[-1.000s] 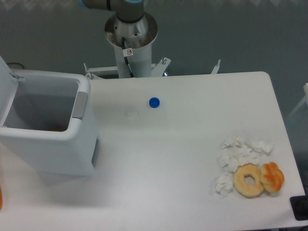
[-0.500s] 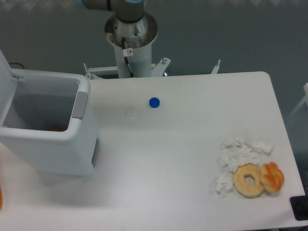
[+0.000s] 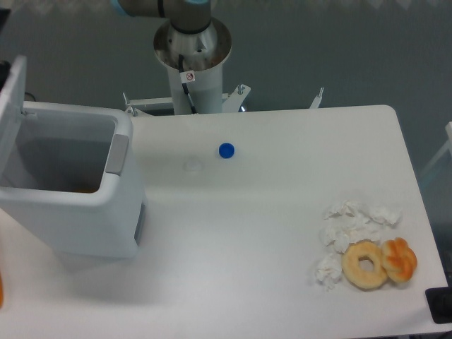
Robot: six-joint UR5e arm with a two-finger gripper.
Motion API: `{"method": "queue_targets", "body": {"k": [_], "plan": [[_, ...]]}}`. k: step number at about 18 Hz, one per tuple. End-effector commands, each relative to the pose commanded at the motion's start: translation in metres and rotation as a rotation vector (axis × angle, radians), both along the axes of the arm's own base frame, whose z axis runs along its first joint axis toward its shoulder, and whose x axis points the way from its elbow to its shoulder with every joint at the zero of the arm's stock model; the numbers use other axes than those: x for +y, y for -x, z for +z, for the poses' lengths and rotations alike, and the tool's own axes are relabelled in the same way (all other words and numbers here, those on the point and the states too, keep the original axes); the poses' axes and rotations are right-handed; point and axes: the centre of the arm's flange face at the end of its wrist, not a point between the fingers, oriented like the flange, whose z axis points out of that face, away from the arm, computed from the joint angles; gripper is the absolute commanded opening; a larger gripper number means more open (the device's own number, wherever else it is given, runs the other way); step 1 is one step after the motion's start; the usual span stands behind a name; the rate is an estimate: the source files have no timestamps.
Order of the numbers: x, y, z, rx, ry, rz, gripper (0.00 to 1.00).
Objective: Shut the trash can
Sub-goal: 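Push the raised trash can lid down with the gripper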
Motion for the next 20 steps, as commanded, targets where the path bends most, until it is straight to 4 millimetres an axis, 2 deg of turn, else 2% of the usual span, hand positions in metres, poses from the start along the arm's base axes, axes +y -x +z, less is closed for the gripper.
{"method": "queue_targets", "body": {"k": [8, 15, 20], "plan": [[-0.004, 0.041, -0.004, 0.006, 0.005, 0.065, 1.0], [-0.008, 0.065, -0.006, 0.036, 0.001, 0.079, 1.0], [-0.009, 0.073, -0.011, 0.035, 0.01, 0.091, 1.0]]}}
